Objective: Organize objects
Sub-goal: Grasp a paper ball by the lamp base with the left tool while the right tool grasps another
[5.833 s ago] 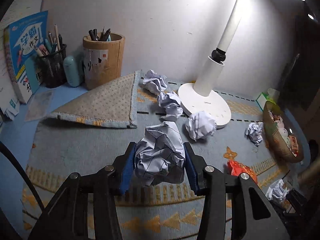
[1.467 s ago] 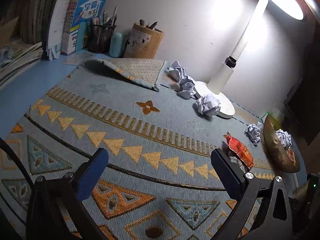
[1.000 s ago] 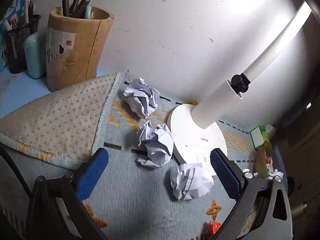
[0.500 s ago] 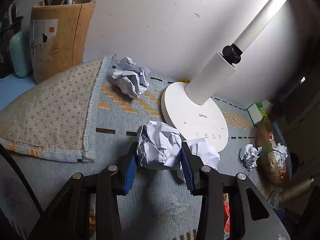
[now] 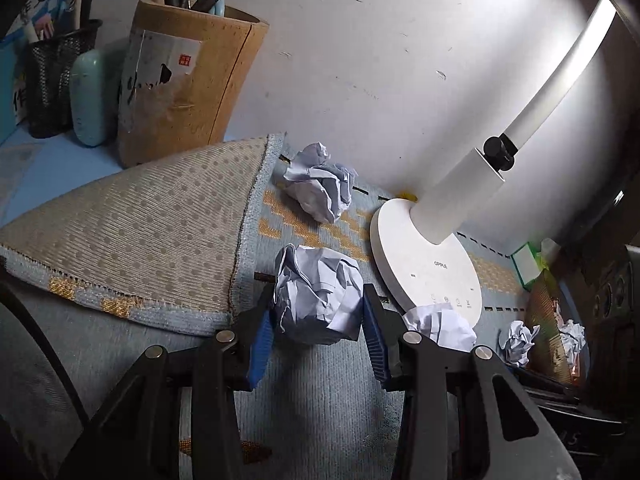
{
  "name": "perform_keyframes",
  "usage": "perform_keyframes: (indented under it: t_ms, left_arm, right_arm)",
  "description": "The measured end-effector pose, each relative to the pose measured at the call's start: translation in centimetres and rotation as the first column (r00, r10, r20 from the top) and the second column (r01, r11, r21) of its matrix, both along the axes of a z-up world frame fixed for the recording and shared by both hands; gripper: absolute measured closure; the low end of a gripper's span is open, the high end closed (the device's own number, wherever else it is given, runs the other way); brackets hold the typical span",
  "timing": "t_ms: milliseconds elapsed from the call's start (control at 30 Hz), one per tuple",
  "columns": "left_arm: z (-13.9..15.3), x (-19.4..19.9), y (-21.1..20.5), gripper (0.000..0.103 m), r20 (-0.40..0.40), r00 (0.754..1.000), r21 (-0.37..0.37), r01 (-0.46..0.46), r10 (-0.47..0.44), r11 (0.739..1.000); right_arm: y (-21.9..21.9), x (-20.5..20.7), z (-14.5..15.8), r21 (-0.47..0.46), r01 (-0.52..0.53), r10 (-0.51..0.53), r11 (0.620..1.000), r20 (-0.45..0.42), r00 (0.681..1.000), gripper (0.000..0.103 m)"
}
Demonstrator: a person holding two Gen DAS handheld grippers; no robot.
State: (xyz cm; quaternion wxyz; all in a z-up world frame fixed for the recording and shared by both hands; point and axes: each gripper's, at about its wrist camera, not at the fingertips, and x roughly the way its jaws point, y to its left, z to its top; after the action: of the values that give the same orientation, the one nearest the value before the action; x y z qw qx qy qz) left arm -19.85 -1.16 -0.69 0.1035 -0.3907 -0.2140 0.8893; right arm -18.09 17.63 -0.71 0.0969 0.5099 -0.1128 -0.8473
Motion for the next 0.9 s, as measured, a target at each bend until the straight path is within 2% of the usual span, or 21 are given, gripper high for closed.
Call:
perform_keyframes:
  t_ms: [67, 100, 233, 467, 567, 633, 733, 900]
  left_arm:
    - [-0.1, 0.1, -0.3, 0.065, 0.003, 1.000, 0.013, -0.005, 0.005, 1.000]
    - [-0.2, 0.1, -0.3, 0.065, 0.006, 1.000, 0.018, -0.002, 0.002, 1.000]
    - [-0.1, 0.2, -0.2, 0.065, 0.006, 1.000, 0.005, 0.008, -0.008, 1.000]
    - [0.7, 1.4, 1.1, 0.066, -0.037, 0.999, -0.082, 0.036, -0.039, 0.996]
    - [1.7, 2.6, 2.4, 0.066, -0.075, 0.996, -0.161, 0.044, -0.056, 0.986]
    - [2.9, 4.0, 3.2, 0.066, -0.110, 0.993, -0.215, 0.018, -0.042, 0.976]
    - [4.7, 7.9, 4.5, 0.066, -0.150, 0.988, -0.254, 0.005, -0.045, 0.967]
    - [5.0, 15.4, 5.6, 0.066, -0.150, 0.986, -0.256, 0.036, -0.076, 0.966]
  right_arm:
    - [-0.5, -0.5, -0.4, 0.009, 0.018, -0.018, 1.000, -0.010, 1.000, 0.045]
    - [-0.8, -0.7, -0.6, 0.020, 0.018, -0.018, 1.000, -0.010, 1.000, 0.053]
    - [-1.4, -0.3, -0.6, 0.048, 0.012, -0.010, 0.999, -0.044, 0.999, 0.061]
    - [1.7, 3.9, 2.8, 0.031, 0.029, -0.024, 0.999, -0.163, 0.986, 0.061]
    - [4.6, 7.1, 4.6, -0.018, 0.043, -0.046, 0.999, -0.193, 0.980, 0.061]
    - [6.6, 9.4, 5.7, -0.033, 0.051, -0.057, 0.998, -0.207, 0.977, 0.061]
    - [10.0, 13.4, 6.5, -0.030, 0.063, -0.068, 0.998, -0.222, 0.973, 0.059]
    - [14.6, 19.4, 4.5, -0.019, 0.083, -0.085, 0.996, -0.195, 0.977, 0.059]
